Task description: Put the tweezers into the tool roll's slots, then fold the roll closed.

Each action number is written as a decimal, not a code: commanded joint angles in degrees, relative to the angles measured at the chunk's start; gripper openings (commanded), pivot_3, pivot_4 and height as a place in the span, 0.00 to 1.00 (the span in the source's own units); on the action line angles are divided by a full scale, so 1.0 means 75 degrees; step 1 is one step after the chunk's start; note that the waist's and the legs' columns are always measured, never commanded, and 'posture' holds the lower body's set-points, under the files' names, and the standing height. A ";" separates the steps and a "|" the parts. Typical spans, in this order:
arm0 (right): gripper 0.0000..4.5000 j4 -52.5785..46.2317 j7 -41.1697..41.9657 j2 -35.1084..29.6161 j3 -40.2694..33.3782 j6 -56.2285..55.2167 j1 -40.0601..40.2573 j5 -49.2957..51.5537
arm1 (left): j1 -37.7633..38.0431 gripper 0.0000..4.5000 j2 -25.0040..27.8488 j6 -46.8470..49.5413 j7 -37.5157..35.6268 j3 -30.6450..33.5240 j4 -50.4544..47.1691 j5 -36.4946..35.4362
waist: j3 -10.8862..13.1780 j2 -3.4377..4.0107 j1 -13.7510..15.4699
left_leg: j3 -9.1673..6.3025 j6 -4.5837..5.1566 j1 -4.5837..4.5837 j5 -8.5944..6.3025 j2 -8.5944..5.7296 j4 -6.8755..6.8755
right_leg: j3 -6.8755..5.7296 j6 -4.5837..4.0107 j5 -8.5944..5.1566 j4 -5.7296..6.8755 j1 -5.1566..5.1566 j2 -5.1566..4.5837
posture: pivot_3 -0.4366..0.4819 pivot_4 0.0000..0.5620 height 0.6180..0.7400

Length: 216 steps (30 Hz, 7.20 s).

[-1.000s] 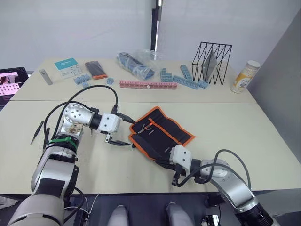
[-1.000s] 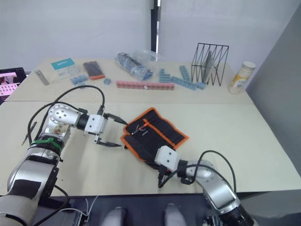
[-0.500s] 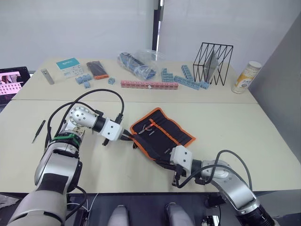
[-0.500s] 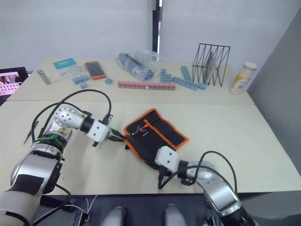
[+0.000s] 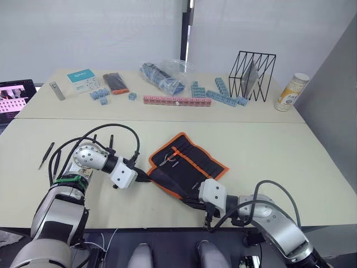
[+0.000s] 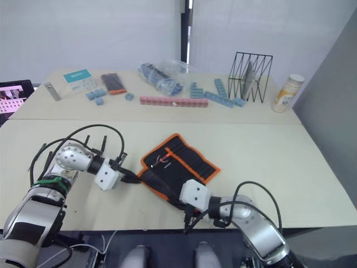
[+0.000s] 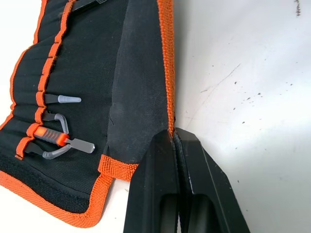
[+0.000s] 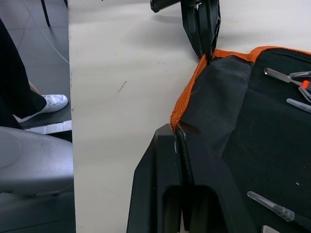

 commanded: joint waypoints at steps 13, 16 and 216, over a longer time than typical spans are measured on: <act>0.25 0.0749 -0.0297 0.1148 -0.0519 0.1710 -0.1561 0.1748 | 0.0146 0.00 0.0623 0.0047 0.0096 -0.0055 -0.0112 -0.0161 | 0.0000 0.0000 0.0003 | -0.0002 0.0011 0.0016 0.0007 0.0001 0.0000 | -0.0001 -0.0006 0.0003 0.0012 0.0009 0.0002 | 0.48 0.27 0.81; 0.03 0.1126 -0.0267 0.1371 -0.0140 0.1505 -0.1641 0.1467 | 0.0150 0.00 0.0629 0.0024 0.0125 -0.0055 -0.0093 -0.0140 | 0.0000 0.0000 -0.0004 | -0.0002 0.0011 0.0012 0.0007 0.0001 0.0000 | -0.0001 -0.0006 0.0003 0.0013 0.0005 0.0002 | 0.48 0.27 0.81; 1.00 -0.0907 -0.0596 -0.1489 -0.3145 0.2861 -0.1727 0.4770 | 0.0692 0.01 0.3180 0.7984 0.6538 0.4827 0.1525 -0.0780 | -0.0038 -0.0074 -0.0141 | 0.0024 -0.0050 0.0102 -0.0075 0.0010 -0.0065 | -0.0023 -0.0098 -0.0107 0.0010 0.0027 -0.0017 | 0.48 0.27 0.81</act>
